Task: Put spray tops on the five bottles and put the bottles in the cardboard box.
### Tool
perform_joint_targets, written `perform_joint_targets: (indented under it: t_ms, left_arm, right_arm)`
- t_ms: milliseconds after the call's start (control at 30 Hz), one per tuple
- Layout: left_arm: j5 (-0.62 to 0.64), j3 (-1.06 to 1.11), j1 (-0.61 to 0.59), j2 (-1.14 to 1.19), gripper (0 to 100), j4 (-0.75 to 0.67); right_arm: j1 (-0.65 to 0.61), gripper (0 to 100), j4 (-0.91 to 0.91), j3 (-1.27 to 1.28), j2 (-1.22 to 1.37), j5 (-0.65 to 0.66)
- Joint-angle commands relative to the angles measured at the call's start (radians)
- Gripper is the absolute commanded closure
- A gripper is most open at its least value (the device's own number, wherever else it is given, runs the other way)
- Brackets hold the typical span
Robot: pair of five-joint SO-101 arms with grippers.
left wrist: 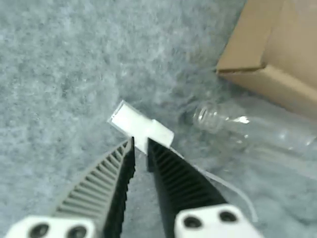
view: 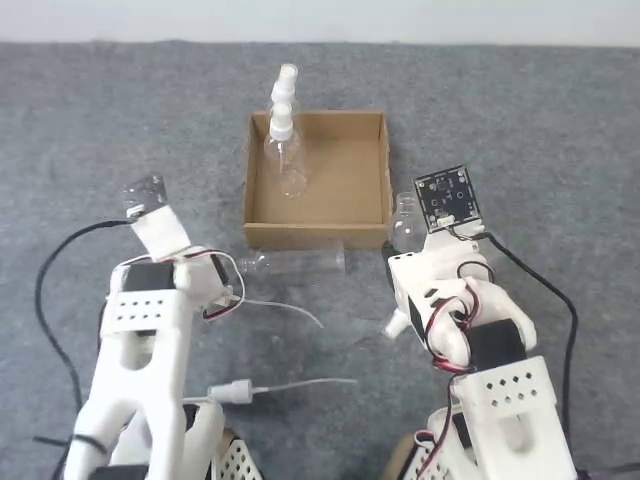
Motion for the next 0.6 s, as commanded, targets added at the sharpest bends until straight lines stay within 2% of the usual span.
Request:
perform_joint_targets:
  t_ms: [0, 100, 400, 567]
  left_arm:
    - [0.072, 0.005, 0.006, -0.074, 85, 0.017]
    - [0.089, 0.018, 0.005, -0.074, 80, 0.011]
    - [0.117, 0.019, 0.005, -0.072, 80, 0.008]
    - [0.160, 0.085, 0.006, -0.072, 80, -0.092]
  right_arm:
    - [0.013, 95.7, -0.024, -0.018, -0.016, -0.002]
    - [0.013, 95.7, -0.022, -0.018, -0.016, -0.002]
    - [0.013, 95.7, -0.021, -0.018, -0.016, -0.002]
    - [0.013, 95.7, -0.019, -0.018, -0.016, -0.002]
